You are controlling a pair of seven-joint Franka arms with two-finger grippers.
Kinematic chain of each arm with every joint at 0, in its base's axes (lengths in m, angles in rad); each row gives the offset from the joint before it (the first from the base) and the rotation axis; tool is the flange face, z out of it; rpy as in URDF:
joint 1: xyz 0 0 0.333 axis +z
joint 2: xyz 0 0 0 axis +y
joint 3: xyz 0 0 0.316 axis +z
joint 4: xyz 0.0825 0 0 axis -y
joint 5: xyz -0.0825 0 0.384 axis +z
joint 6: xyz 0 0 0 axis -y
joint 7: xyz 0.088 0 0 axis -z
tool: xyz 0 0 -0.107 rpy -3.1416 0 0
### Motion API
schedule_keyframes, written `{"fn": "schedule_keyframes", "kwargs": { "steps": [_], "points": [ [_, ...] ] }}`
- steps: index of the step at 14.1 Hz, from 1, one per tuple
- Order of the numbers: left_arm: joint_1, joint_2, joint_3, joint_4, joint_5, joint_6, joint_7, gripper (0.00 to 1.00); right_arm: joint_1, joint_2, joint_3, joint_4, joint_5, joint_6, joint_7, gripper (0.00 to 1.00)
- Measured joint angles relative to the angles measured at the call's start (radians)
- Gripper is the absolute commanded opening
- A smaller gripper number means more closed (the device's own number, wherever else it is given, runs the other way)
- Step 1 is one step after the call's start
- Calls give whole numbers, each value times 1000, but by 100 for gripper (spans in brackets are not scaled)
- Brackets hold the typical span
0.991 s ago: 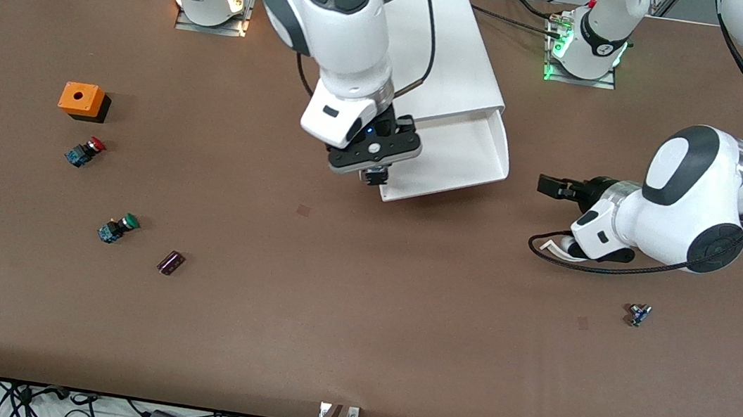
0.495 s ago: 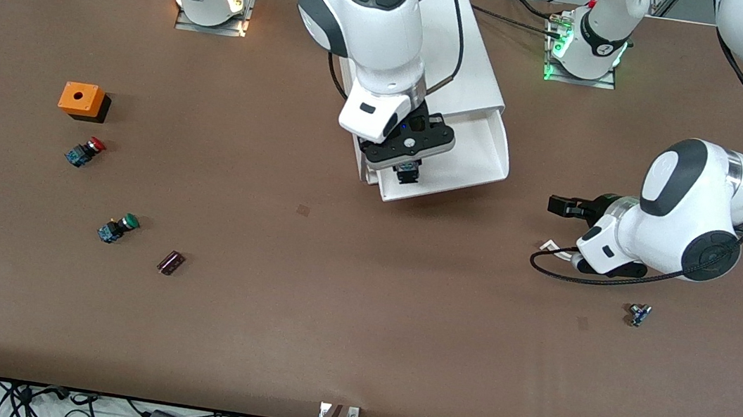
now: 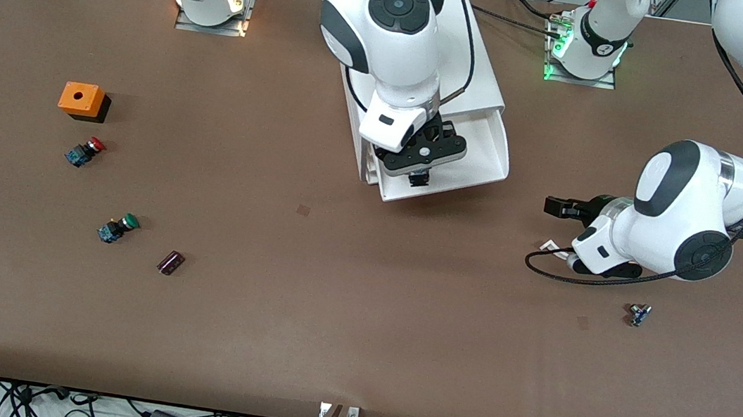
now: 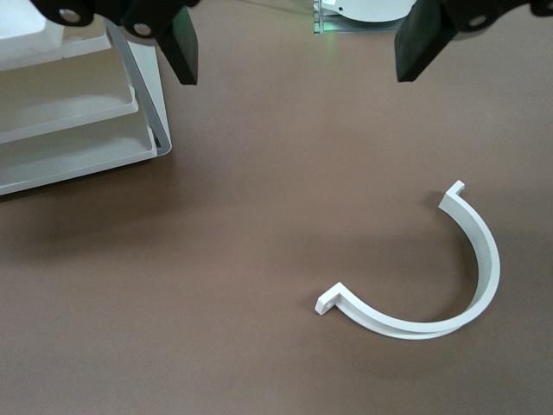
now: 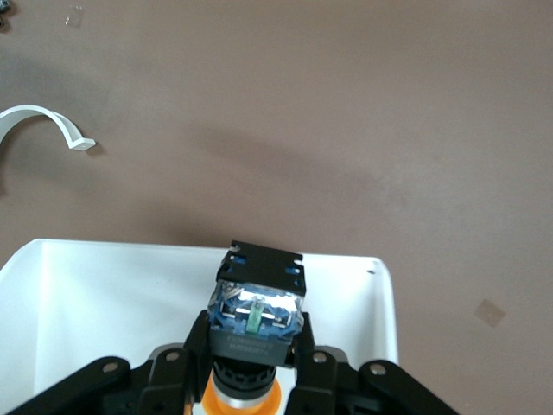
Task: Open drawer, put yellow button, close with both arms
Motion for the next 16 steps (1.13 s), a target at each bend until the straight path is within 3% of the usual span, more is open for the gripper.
{"fn": "schedule_keyframes", "kwargs": {
  "steps": [9,10,11,12,16],
  "points": [
    [0,0,0,0,0,0,-1,100,35,45,0,0,0,0,6,1],
    [0,0,0,0,0,0,-1,100,37,48,0,0,0,0,7,13],
    [0,0,0,0,0,1,-1,100,39,50,0,0,0,0,7,43],
    [0,0,0,0,0,1,-1,100,39,51,0,0,0,2,8,99],
    [0,0,0,0,0,1,-1,100,39,51,0,6,0,13,9,100]
  ]
}}
